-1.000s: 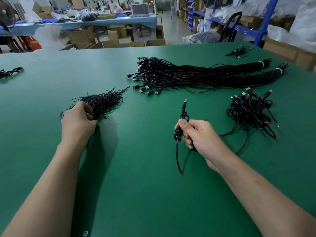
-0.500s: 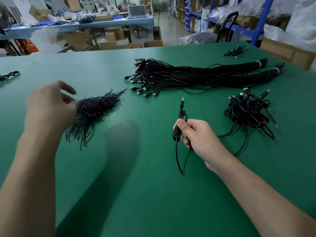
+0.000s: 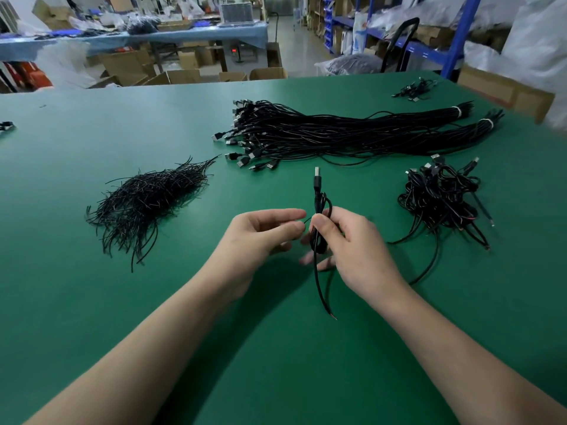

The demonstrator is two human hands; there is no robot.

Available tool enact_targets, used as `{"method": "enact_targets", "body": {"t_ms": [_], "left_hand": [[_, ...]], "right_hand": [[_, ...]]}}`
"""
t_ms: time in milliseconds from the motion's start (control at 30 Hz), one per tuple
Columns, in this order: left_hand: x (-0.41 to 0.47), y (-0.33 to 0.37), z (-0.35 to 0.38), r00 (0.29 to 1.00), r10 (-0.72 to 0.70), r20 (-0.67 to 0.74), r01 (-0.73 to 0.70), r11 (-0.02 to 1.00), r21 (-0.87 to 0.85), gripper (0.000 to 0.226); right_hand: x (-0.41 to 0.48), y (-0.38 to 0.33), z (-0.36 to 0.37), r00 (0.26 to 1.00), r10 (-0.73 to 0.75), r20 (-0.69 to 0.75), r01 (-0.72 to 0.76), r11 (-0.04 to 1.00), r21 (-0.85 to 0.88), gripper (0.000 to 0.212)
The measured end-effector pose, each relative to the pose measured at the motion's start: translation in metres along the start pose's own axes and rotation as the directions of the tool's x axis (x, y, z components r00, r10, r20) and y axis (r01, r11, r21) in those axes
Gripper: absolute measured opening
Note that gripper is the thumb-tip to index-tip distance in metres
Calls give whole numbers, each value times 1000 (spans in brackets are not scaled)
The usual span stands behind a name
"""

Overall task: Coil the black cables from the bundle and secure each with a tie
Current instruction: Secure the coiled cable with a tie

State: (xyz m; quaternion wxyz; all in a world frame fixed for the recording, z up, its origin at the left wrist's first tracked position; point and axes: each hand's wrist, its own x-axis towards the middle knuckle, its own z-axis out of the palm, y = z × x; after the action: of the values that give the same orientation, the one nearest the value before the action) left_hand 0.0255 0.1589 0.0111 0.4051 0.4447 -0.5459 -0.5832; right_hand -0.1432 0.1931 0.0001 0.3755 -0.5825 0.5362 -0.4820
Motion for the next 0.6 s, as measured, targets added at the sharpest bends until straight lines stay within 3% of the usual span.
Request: {"method": "enact_targets", "body": {"t_ms": [100,333,600], "left_hand": [[-2,-3,-3,999,-36,30,39,994,-105,19],[-4,-11,-4,994,-28,102,41,992,-122,27],[-5,-13,-6,986,4,168,29,981,-191,24]], "right_hand": [[-3,-2,3,1000,-27,13,28,996,-80,24],[-6,-2,4,997,-75,29,80,935,-344,29],[-6,0,4,999,-26,38,35,962,-270,29]]}}
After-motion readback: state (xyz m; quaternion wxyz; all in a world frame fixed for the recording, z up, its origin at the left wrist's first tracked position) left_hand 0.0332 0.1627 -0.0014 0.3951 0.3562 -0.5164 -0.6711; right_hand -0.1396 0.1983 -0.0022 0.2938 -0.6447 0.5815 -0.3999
